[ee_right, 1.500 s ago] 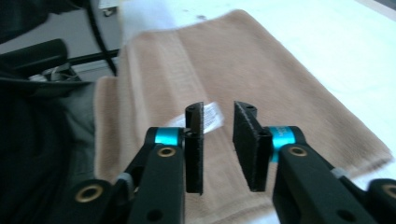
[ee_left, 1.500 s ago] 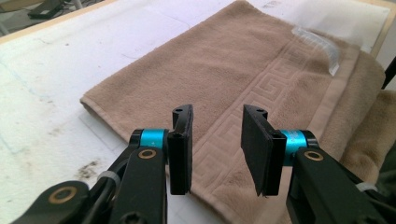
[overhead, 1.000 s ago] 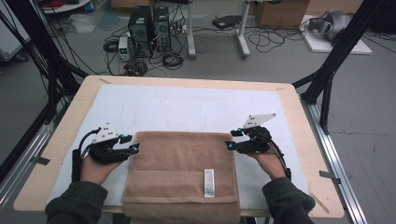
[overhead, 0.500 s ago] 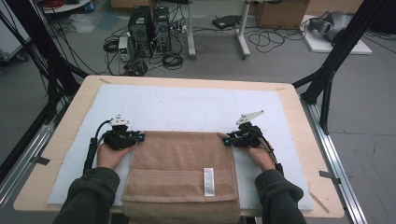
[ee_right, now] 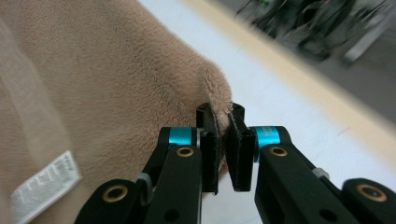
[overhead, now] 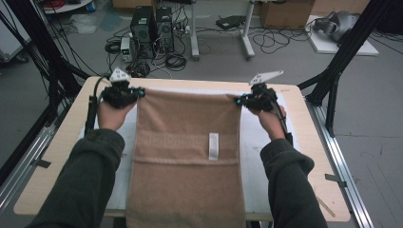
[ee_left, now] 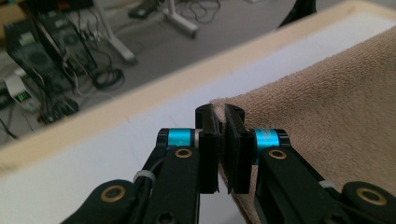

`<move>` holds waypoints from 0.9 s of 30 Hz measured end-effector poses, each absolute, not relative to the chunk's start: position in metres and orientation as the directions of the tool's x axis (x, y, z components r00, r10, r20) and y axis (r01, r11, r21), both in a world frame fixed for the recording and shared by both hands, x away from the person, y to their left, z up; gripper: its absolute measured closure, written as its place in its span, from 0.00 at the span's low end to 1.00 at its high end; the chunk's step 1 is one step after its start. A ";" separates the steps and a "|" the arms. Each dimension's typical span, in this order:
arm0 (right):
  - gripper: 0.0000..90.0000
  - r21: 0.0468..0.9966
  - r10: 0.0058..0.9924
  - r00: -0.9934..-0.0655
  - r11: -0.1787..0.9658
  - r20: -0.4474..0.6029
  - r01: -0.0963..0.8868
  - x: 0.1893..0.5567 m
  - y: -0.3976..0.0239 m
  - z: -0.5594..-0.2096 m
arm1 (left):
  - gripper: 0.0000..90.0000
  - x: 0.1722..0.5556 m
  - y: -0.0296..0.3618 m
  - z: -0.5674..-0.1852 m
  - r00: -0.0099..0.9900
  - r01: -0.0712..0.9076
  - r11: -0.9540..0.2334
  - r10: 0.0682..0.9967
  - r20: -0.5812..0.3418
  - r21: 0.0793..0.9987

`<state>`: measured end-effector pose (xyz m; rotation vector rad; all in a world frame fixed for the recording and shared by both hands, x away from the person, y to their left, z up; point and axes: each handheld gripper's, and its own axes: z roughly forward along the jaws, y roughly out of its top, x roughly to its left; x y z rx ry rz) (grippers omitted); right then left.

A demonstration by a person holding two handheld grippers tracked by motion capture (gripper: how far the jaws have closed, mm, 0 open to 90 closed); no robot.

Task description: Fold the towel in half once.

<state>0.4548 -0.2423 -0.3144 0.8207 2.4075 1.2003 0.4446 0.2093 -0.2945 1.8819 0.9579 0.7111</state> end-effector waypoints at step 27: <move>0.54 0.752 0.623 -0.777 0.469 0.091 0.463 0.418 -0.250 -0.381 | 0.56 0.379 0.229 -0.395 0.618 0.431 -0.286 0.785 -0.049 0.856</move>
